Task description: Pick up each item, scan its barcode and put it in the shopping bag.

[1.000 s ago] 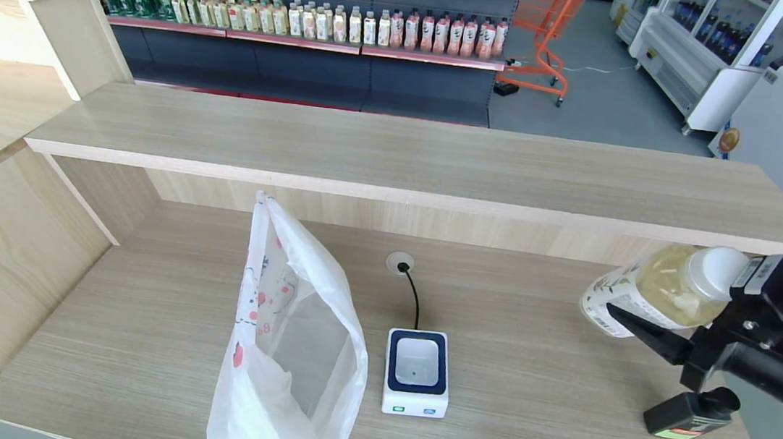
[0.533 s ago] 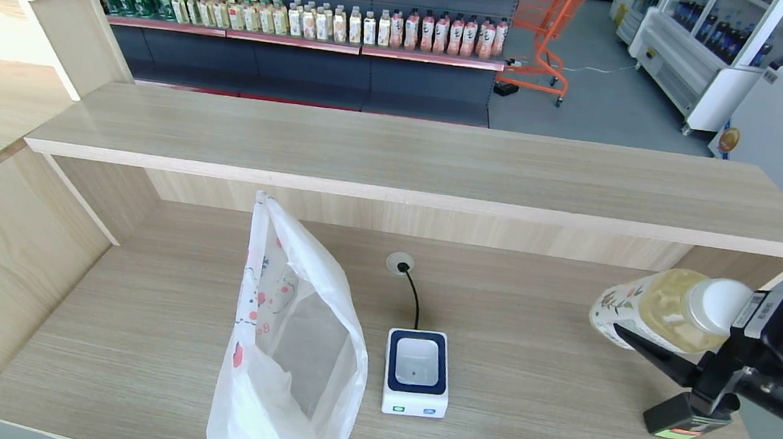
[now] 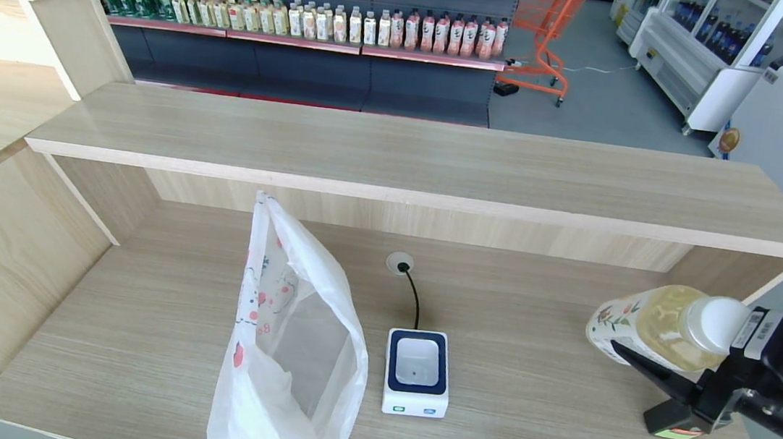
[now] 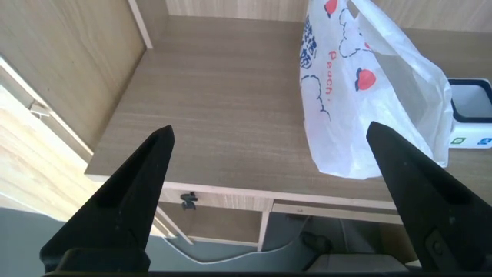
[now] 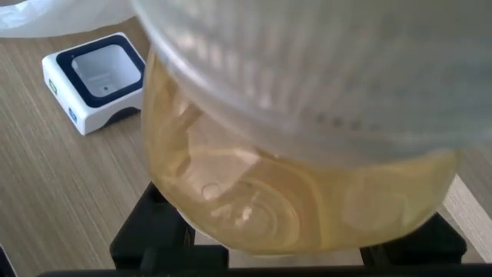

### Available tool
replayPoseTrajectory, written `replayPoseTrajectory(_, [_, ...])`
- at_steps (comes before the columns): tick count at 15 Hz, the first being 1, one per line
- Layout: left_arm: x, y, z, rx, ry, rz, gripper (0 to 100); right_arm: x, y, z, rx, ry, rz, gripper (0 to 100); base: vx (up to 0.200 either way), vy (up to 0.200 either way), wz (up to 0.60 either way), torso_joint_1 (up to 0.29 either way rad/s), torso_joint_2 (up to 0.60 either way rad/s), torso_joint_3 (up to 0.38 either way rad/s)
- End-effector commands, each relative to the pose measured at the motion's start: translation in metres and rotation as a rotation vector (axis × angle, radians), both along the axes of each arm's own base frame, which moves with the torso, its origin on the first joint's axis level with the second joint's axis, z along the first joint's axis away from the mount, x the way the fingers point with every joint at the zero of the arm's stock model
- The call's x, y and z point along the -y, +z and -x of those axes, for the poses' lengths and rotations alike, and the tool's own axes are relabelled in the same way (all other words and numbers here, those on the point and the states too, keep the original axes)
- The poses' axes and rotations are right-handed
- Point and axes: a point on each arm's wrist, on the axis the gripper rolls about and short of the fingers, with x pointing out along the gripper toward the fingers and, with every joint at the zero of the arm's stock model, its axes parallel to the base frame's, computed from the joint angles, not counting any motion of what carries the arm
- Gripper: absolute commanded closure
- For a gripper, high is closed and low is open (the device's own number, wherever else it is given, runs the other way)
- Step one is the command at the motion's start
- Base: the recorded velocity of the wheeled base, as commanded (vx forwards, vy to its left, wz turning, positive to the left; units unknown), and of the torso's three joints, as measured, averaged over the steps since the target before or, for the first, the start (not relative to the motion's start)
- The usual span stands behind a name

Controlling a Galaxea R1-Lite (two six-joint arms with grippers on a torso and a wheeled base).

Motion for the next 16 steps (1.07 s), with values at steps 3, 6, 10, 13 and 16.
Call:
replayPoseTrajectory(3, [0.000,0.000,0.000,0.001,0.001,0.008,0,0.001,0.002,0.004,0.009,-0.007,0.000,100,0.000,0.133,0.00,0.005,0.00,0.000])
replayPoseTrajectory(6, [0.000,0.000,0.000,0.001,0.002,0.008,0,0.001,0.000,0.003,-0.002,0.000,-0.001,100,0.000,0.200,0.00,0.006,0.00,-0.001])
replayPoseTrajectory(10, [0.000,0.000,0.000,0.001,0.002,0.012,0,0.001,-0.008,-0.002,-0.043,-0.001,0.004,100,0.000,0.200,0.00,-0.004,0.00,0.000])
replayPoseTrajectory(13, [0.000,0.000,0.000,0.001,0.002,0.011,0,0.000,-0.019,-0.007,-0.093,-0.001,0.011,100,0.000,0.200,0.00,0.001,0.00,0.002])
replayPoseTrajectory(16, [0.000,0.000,0.000,0.001,0.001,0.008,0,0.000,-0.034,-0.024,-0.151,-0.003,0.036,100,0.000,0.000,0.00,0.000,0.00,0.000])
